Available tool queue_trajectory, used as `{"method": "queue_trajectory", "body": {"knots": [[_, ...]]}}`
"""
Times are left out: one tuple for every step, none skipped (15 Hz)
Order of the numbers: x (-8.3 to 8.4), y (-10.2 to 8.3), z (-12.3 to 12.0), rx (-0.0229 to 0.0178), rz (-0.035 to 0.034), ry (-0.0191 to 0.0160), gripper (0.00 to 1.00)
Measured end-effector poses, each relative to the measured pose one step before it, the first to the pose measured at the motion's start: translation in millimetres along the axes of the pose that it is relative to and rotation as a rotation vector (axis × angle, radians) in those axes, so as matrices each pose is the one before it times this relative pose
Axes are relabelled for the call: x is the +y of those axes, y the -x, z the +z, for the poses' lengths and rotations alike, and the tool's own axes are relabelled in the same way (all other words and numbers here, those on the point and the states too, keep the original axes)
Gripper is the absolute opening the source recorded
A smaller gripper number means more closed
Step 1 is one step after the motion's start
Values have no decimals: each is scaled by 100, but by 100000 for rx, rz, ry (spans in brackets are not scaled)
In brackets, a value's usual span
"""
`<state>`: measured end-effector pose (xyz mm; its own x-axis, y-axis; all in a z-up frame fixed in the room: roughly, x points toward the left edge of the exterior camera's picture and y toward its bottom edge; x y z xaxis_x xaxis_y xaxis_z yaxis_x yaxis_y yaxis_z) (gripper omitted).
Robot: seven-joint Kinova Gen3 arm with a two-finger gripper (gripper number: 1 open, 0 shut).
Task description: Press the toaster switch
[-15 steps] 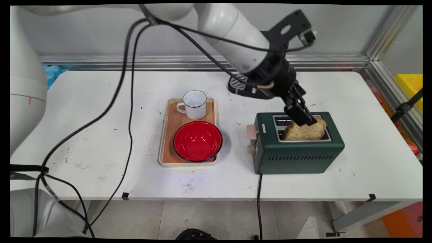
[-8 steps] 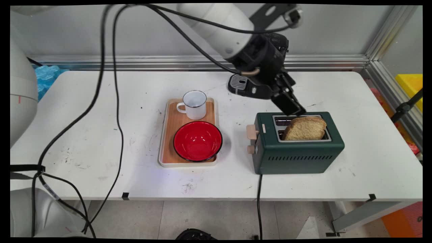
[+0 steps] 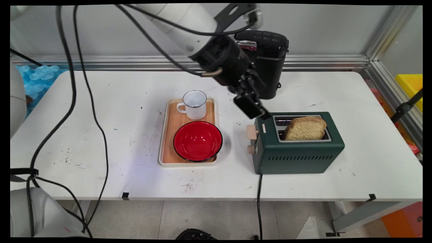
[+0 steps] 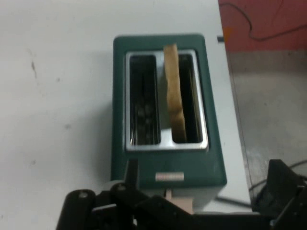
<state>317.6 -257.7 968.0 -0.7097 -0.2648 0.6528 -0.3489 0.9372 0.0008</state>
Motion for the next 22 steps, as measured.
{"method": "queue_trajectory", "body": {"knots": [[-2,458,-243,-1260,459,-129,100],[-1,380,-160,-1143,389,-218,100],[31,359,-60,-1153,314,-164,100],[43,307,-2,-927,201,-208,100],[41,247,90,-1066,162,-243,0],[61,248,157,-1002,-78,-466,0],[67,176,256,-934,-74,-360,0],[88,85,355,-783,24,-238,0],[66,46,347,-622,-131,-329,0],[60,41,423,-684,-268,-385,0],[34,43,371,-620,-328,-351,0],[32,32,265,-426,-225,-164,0],[48,55,393,-675,-306,-189,0],[42,49,261,-455,-213,-70,0],[89,94,456,-823,-340,-53,0],[103,111,381,-687,-295,4,0],[110,105,441,-707,-351,8,0],[61,51,246,-381,-206,-31,0],[72,56,356,-481,-316,-99,0],[69,30,399,-450,-304,-134,0],[48,20,374,-348,-367,-213,0],[27,-17,356,-241,-275,-228,0]]}}
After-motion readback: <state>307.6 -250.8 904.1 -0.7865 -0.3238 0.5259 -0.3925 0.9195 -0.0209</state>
